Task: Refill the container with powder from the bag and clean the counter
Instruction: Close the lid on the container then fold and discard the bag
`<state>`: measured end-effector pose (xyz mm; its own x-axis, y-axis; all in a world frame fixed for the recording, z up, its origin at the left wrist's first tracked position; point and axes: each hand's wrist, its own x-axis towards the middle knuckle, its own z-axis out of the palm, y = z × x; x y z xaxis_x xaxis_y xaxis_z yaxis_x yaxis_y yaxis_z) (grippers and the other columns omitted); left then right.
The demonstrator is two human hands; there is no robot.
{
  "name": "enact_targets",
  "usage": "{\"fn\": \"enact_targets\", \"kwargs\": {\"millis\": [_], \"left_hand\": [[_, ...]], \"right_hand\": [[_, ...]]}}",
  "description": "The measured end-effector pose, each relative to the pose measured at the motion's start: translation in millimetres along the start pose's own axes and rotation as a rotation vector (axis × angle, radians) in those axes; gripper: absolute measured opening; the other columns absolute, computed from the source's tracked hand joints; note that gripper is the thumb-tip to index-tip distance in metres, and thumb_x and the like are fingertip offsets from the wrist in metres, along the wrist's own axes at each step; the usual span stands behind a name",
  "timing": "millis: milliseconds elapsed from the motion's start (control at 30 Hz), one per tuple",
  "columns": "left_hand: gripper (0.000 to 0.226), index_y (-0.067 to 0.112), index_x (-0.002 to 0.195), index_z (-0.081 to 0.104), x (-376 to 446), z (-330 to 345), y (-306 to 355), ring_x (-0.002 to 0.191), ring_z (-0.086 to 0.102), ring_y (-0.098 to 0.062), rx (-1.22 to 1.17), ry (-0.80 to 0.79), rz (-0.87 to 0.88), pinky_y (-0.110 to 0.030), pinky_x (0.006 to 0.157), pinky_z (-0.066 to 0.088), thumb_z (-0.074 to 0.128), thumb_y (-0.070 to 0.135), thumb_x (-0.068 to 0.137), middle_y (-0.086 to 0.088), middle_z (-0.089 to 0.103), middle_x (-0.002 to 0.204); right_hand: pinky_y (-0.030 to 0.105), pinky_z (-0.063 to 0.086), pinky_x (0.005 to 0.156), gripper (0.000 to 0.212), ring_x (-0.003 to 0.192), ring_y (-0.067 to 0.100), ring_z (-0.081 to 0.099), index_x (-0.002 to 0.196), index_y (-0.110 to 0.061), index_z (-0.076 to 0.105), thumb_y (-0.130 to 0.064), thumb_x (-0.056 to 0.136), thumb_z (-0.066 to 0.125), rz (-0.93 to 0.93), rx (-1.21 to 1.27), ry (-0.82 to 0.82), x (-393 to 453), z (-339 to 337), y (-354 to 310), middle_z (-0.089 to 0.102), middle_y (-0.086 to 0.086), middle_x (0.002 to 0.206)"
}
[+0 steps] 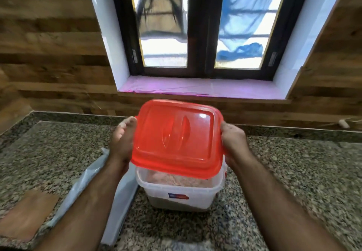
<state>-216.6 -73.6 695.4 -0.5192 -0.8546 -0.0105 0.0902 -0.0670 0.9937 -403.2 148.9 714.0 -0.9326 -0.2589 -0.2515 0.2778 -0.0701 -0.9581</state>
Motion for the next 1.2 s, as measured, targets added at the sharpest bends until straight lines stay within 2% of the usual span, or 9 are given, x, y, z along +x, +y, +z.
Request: {"fn": "enact_targets", "kwargs": {"millis": [133, 300, 467, 633, 767, 900, 967, 1033, 1200], "left_hand": [[0.065, 0.028, 0.148, 0.057, -12, 2, -18, 0.111, 0.077, -0.021, 0.185, -0.075, -0.141, -0.044, 0.093, 0.064, 0.072, 0.063, 0.095, -0.001, 0.076, 0.129], [0.118, 0.02, 0.167, 0.034, -16, 7, -34, 0.134, 0.064, -0.031, 0.635, -0.133, -0.169, -0.049, 0.113, 0.053, 0.065, 0.088, 0.076, -0.008, 0.063, 0.152], [0.105, 0.019, 0.162, 0.041, -13, 4, -32, 0.13, 0.066, -0.034, 0.937, -0.136, -0.17, -0.046, 0.109, 0.054, 0.063, 0.083, 0.081, -0.009, 0.068, 0.145], [0.068, 0.015, 0.142, 0.056, -14, -2, -31, 0.12, 0.069, -0.033, 1.148, -0.158, -0.135, -0.041, 0.098, 0.054, 0.058, 0.068, 0.099, -0.009, 0.071, 0.131], [0.072, 0.019, 0.127, 0.066, 1, -10, -35, 0.101, 0.077, -0.029, 0.836, -0.223, -0.289, -0.048, 0.096, 0.062, 0.055, 0.08, 0.09, -0.006, 0.079, 0.114], [0.064, 0.01, 0.126, 0.076, 14, -18, -45, 0.098, 0.082, -0.03, 0.347, -0.316, -0.52, -0.046, 0.096, 0.064, 0.075, 0.063, 0.091, -0.011, 0.084, 0.107], [0.072, 0.012, 0.129, 0.077, 11, -22, -51, 0.111, 0.079, -0.034, 0.267, -0.398, -0.631, -0.051, 0.109, 0.057, 0.08, 0.068, 0.083, -0.014, 0.082, 0.119], [0.064, 0.009, 0.13, 0.076, 9, -22, -52, 0.112, 0.078, -0.037, 0.15, -0.439, -0.671, -0.055, 0.11, 0.057, 0.075, 0.06, 0.091, -0.021, 0.078, 0.125], [0.075, 0.004, 0.129, 0.074, 8, -18, -50, 0.106, 0.08, -0.038, 0.096, -0.358, -0.608, -0.053, 0.105, 0.059, 0.088, 0.058, 0.078, -0.021, 0.081, 0.117]], "right_hand": [[0.035, 0.052, 0.072, 0.044, 0.084, 0.024, 0.069, 0.103, -0.013, 0.074, -0.05, 0.107, 0.051, -0.122, -0.589, 0.121, -7, -12, 35, 0.078, 0.005, 0.096], [0.032, 0.052, 0.072, 0.039, 0.077, 0.013, 0.062, 0.125, -0.023, 0.068, -0.054, 0.104, 0.056, -0.085, -0.81, 0.08, -15, -16, 52, 0.062, -0.006, 0.088], [0.03, 0.052, 0.067, 0.041, 0.076, 0.009, 0.061, 0.13, -0.02, 0.066, -0.051, 0.105, 0.056, -0.079, -0.813, 0.049, -12, -14, 49, 0.062, -0.008, 0.089], [0.046, 0.063, 0.088, 0.053, 0.1, 0.022, 0.071, 0.145, -0.023, 0.058, -0.057, 0.106, 0.05, -0.087, -0.857, 0.037, -12, -16, 55, 0.071, 0.006, 0.123], [0.046, 0.066, 0.081, 0.056, 0.094, 0.021, 0.071, 0.152, -0.027, 0.051, -0.055, 0.104, 0.056, 0.0, -0.656, -0.01, -5, -15, 58, 0.069, 0.005, 0.124], [0.046, 0.067, 0.066, 0.102, 0.097, 0.033, 0.075, 0.168, -0.024, 0.021, -0.041, 0.09, 0.084, 0.235, -0.164, -0.045, 6, -19, 61, 0.053, 0.022, 0.151], [0.059, 0.064, 0.085, 0.097, 0.104, 0.049, 0.076, 0.159, -0.011, 0.036, -0.042, 0.084, 0.089, 0.422, 0.001, -0.213, 7, -26, 65, 0.063, 0.031, 0.14], [0.062, 0.057, 0.101, 0.069, 0.113, 0.051, 0.073, 0.145, -0.005, 0.053, -0.042, 0.092, 0.079, 0.497, 0.039, -0.361, -1, -28, 63, 0.071, 0.032, 0.129], [0.064, 0.057, 0.102, 0.077, 0.106, 0.05, 0.076, 0.137, -0.001, 0.061, -0.042, 0.08, 0.093, 0.438, 0.0, -0.254, -2, -29, 62, 0.076, 0.03, 0.119]]}}
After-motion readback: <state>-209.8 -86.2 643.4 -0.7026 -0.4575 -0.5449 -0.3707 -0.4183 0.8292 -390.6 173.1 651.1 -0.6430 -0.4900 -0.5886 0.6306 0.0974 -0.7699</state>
